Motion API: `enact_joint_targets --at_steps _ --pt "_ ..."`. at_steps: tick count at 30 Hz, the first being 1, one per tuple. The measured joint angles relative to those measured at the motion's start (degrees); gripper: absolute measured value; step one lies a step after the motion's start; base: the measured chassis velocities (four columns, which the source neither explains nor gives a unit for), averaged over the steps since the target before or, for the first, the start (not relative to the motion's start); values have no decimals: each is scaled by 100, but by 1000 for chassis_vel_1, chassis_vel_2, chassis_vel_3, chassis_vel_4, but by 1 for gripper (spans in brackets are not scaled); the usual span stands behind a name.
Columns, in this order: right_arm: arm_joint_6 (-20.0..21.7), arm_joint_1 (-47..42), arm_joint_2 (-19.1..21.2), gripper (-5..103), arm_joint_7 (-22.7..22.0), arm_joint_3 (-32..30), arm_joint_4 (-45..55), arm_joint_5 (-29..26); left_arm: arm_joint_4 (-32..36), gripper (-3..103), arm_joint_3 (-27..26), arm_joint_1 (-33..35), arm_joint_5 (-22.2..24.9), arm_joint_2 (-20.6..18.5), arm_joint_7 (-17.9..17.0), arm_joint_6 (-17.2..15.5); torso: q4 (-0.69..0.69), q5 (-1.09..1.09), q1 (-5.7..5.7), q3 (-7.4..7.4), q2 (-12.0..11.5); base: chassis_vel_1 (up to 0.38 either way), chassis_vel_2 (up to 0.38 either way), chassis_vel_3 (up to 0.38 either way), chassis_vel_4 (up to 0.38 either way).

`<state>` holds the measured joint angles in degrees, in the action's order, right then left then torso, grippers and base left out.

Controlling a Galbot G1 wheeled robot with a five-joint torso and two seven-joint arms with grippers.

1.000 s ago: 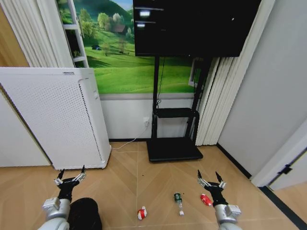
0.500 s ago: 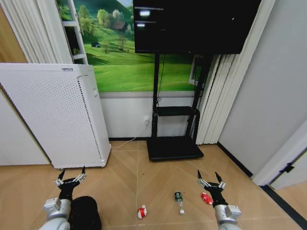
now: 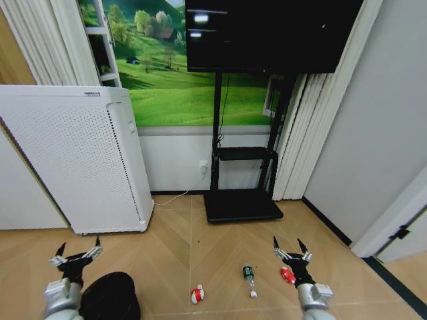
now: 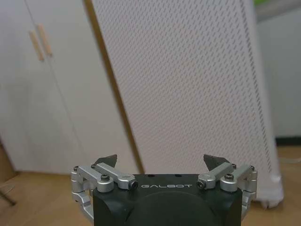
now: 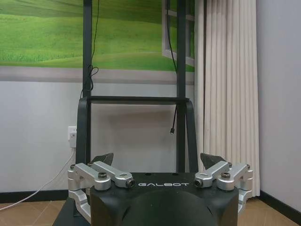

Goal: Pick up the trash bin and place the garbage on the floor into it.

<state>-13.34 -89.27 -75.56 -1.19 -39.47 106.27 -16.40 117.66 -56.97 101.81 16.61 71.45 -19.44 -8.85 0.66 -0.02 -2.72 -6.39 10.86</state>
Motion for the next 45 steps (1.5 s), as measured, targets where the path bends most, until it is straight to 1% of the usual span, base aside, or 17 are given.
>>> enact_joint_targets --at_steps 1,3,5,6,7,10,11,13,15,20,22,23,24,26,34,43,45 --pt "0 0 0 100 0 0 0 0 0 100 0 0 0 0 0 0 0 0 0 0 0 0 0 0 0" --pt "2 34 38 100 0 39 -32 15 17 100 -363 533 223 -166 18 -353 -3 3 -2 -5 8 0 0 0 0" --pt "1 51 48 100 1 56 -52 15 -63 100 -487 669 316 -262 97 -402 -2 4 -3 -6 11 0 0 0 0" --pt "-2 65 54 100 2 67 -71 15 -154 100 -567 736 386 -333 166 -408 -2 4 -4 -8 13 0 0 0 0" --pt "-20 88 57 100 4 83 -106 13 -324 100 -645 786 554 -462 460 -399 -1 1 -5 -10 16 0 0 0 0" --pt "-47 106 54 100 7 106 -146 13 -487 100 -605 748 840 -560 768 -387 1 3 -6 -13 18 0 0 0 0" --pt "-57 119 51 100 9 133 -166 12 -570 100 -511 682 1106 -576 980 -433 2 1 -7 -15 21 0 0 0 0" --pt "-59 121 50 100 10 140 -168 13 -585 100 -487 664 1165 -576 1023 -447 2 0 -8 -15 21 0 0 0 0" --pt "-67 128 40 100 12 175 -171 12 -647 100 -276 526 1511 -511 1430 -536 3 3 -9 -19 26 0 0 0 0" --pt "-73 112 48 100 12 145 -171 1 -662 103 -109 497 1546 -430 1726 -619 2 1 -10 -22 30 0 0 0 0" --pt "-75 108 56 100 12 124 -173 -8 -681 100 -89 496 1537 -427 1748 -650 1 2 -10 -23 31 0 0 0 0" --pt "-80 97 79 100 12 78 -179 -34 -741 100 -95 494 1502 -455 1725 -839 1 1 -11 -24 34 0 0 0 0" --pt "-80 97 79 100 12 78 -179 -34 -741 100 -95 494 1502 -455 1725 -839 1 1 -11 -24 34 0 0 0 0" --pt "-92 120 108 100 17 14 -234 -78 -906 99 -340 538 1442 -703 1626 -1305 0 3 -12 -27 38 0 0 0 0" --pt "-119 136 30 100 29 113 -298 14 -1206 99 -210 361 1343 -827 1678 -1432 0 1 -14 -30 41 0 0 0 0" --pt "-147 102 17 100 24 72 -296 92 -1414 99 74 267 1376 -728 1812 -1536 0 2 -14 -33 45 0 0 0 0" --pt "-160 97 21 100 24 45 -311 94 -1543 98 117 200 1467 -705 1813 -1674 1 1 -15 -33 46 0 0 0 0"
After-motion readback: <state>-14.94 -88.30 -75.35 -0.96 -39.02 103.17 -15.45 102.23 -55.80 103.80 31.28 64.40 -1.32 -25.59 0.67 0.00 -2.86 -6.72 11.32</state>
